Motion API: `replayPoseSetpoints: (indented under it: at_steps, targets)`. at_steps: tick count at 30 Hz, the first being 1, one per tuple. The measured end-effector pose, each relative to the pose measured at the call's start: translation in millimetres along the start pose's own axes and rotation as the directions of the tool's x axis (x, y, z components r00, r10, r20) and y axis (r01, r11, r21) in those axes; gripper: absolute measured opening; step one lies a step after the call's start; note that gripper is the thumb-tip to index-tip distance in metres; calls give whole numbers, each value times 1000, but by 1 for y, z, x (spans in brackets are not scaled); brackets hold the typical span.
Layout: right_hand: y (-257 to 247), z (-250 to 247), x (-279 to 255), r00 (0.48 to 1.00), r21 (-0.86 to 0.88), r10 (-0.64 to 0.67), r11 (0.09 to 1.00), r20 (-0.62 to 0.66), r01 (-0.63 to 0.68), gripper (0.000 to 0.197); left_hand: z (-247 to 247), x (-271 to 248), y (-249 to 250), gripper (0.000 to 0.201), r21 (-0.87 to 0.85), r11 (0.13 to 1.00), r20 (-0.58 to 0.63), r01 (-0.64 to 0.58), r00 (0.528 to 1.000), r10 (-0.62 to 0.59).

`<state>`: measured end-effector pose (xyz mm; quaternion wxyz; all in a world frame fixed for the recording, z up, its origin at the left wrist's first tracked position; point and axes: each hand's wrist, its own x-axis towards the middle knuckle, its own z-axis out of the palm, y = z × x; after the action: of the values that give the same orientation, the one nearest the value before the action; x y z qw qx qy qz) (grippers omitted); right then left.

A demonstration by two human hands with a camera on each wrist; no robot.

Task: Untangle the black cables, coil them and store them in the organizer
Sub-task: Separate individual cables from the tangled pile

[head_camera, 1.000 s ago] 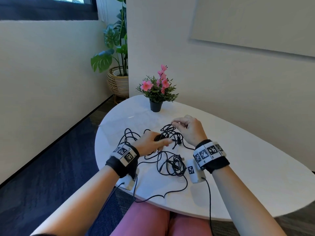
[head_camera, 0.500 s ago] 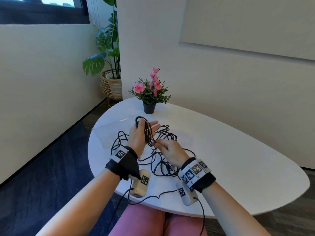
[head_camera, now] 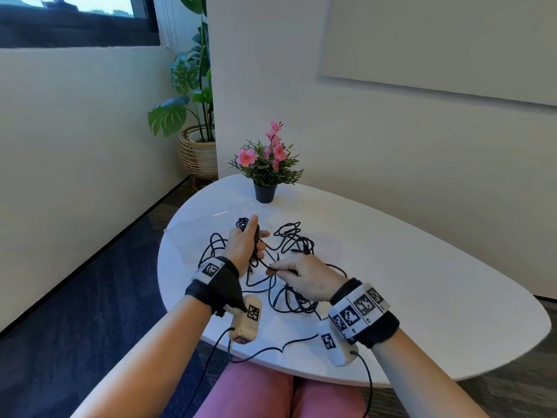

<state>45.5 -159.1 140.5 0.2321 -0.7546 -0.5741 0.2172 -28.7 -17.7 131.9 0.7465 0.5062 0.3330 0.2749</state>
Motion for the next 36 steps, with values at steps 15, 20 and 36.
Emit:
replayPoseSetpoints:
  at_steps: [15, 20, 36]
  targets:
    - [-3, 1, -6, 1000, 144, 7, 990, 27, -11, 27, -9, 1, 7, 26, -252, 967, 60, -43, 996, 60]
    - [-7, 3, -7, 1000, 144, -8, 990, 19, 6, 27, -13, 0, 8, 25, -247, 969, 65, -27, 997, 44]
    - [-3, -6, 13, 826, 278, 155, 960, -542, 3, 24, 2, -20, -8, 22, 211, 947, 272, -244, 945, 183]
